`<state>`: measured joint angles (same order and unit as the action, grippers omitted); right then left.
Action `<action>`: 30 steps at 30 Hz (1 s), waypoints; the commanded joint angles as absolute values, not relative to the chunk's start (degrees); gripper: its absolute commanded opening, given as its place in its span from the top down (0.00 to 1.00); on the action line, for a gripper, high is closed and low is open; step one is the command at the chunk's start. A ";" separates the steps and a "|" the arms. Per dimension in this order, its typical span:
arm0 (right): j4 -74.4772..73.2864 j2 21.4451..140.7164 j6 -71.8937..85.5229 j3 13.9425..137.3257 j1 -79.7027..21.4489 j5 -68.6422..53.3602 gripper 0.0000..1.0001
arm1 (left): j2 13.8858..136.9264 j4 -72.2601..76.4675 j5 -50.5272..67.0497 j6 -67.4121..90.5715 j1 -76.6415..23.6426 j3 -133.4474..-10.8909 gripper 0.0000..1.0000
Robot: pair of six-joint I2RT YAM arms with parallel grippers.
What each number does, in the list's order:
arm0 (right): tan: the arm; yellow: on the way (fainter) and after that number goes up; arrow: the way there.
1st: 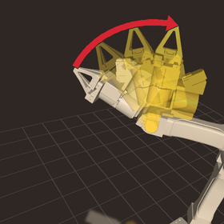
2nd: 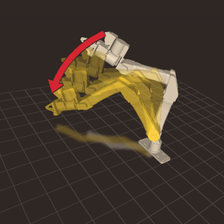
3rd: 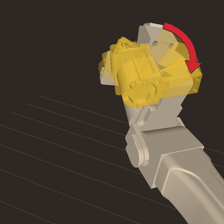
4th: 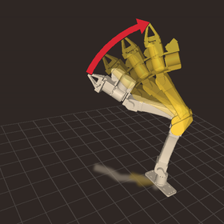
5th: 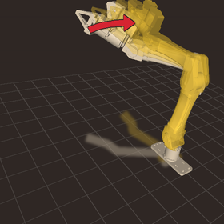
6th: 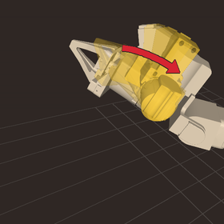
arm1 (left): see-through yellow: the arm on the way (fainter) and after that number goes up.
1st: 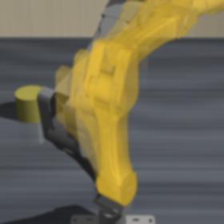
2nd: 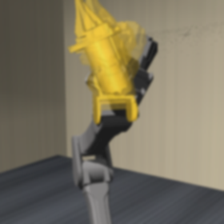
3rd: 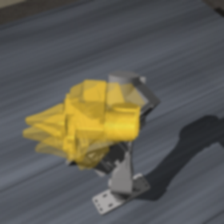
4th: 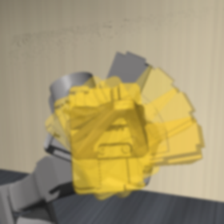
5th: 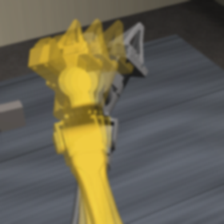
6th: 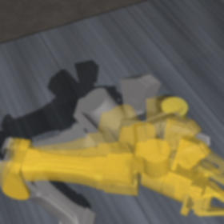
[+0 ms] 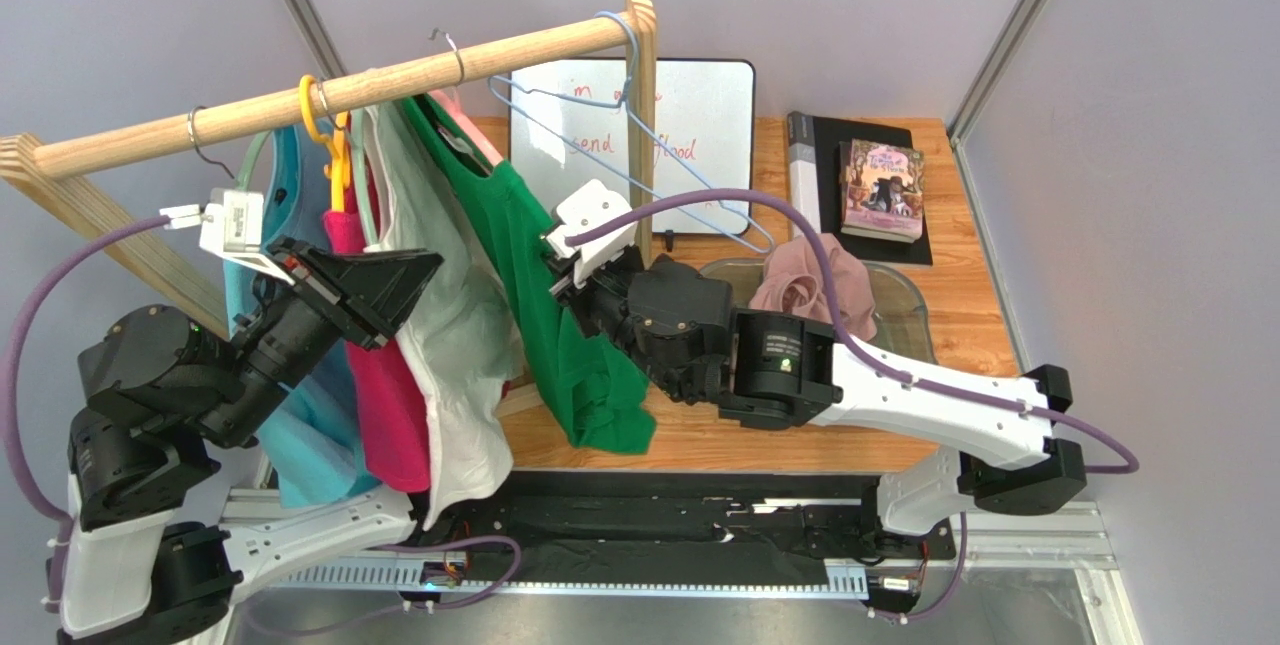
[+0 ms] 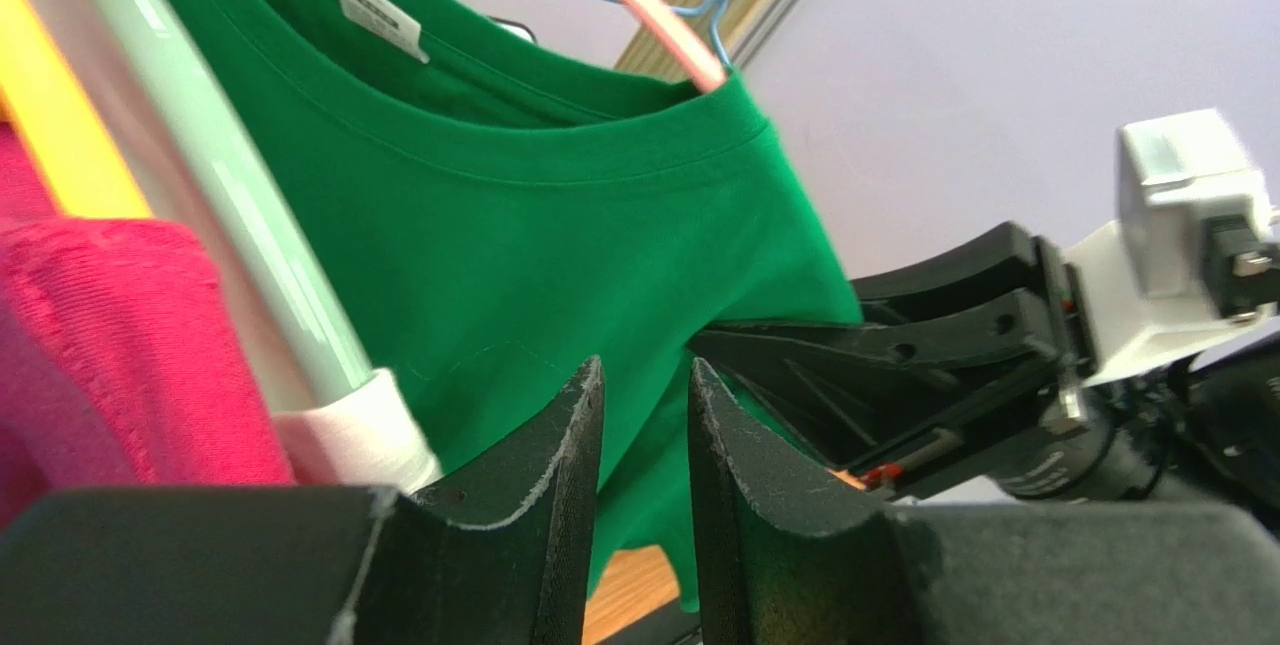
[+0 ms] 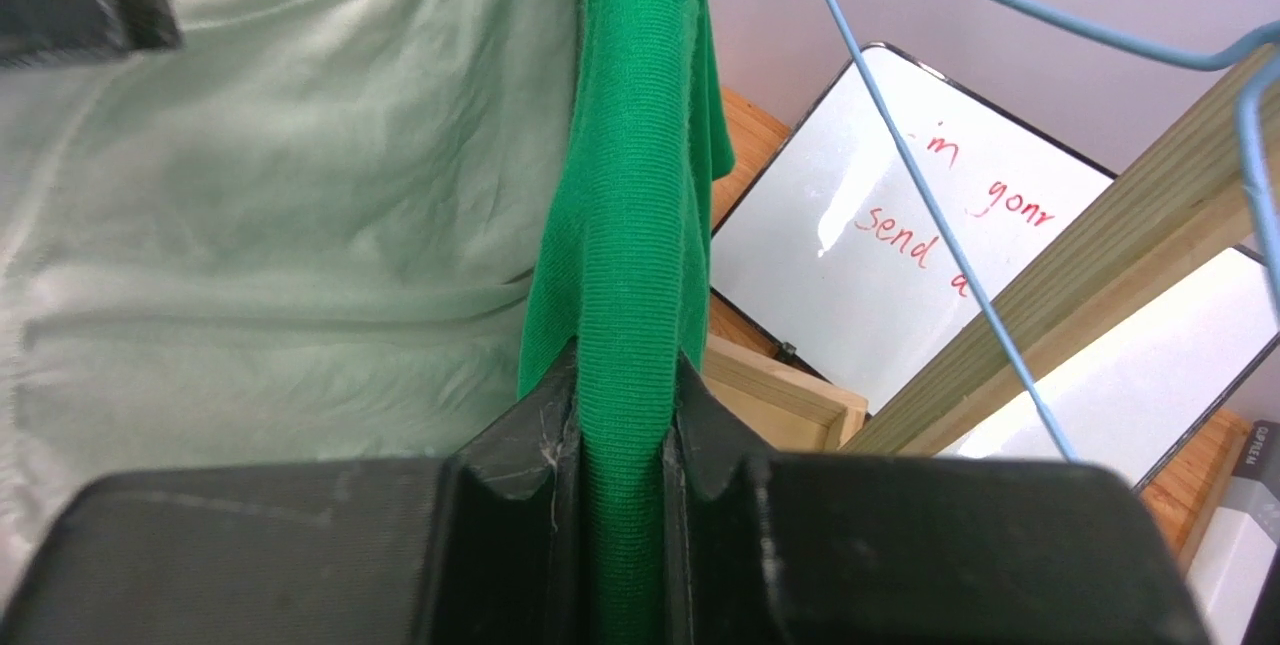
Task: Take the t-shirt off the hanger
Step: Grab a hanger with a tshirt on it with the right arm, then pass the hanger from the right arm to the left
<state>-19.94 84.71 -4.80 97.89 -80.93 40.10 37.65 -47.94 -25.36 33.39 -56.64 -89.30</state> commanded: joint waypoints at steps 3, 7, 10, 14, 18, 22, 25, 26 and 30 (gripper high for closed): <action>-14.50 76.04 -2.73 98.62 -81.12 37.36 1.00 | 40.17 -45.97 -21.45 34.45 -56.87 -90.35 0.65; -14.94 71.29 -1.14 92.39 -82.26 34.55 1.00 | 41.04 -43.77 -18.91 34.37 -56.87 -90.35 0.60; -15.99 66.72 -0.35 86.67 -82.53 31.12 1.00 | 41.92 -41.93 -17.06 33.32 -56.87 -90.44 0.54; -19.94 61.45 3.69 81.22 -82.62 29.63 1.00 | 44.38 -41.49 -17.05 32.61 -56.87 -90.53 0.51; -20.74 57.41 6.67 74.38 -82.62 27.69 1.00 | 46.58 -39.73 -16.44 31.91 -56.87 -89.65 0.49; -22.50 55.11 8.87 71.03 -82.62 27.42 1.00 | 50.44 -39.81 -15.82 30.68 -56.87 -90.87 0.45; -23.11 54.15 10.10 69.96 -82.70 26.46 1.00 | 53.77 -41.65 -16.78 28.13 -56.87 -93.85 0.43; -23.38 53.88 10.37 69.87 -82.62 25.41 1.00 | 54.66 -43.66 -17.40 27.69 -56.87 -94.82 0.44; -23.12 52.74 11.25 69.00 -82.62 23.82 1.00 | 57.92 -45.97 -20.82 25.67 -56.87 -96.86 0.47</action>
<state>-28.05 55.79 8.93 68.47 -82.32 26.17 56.07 -43.83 -17.74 29.41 -56.64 -94.02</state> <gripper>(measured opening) 0.152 0.545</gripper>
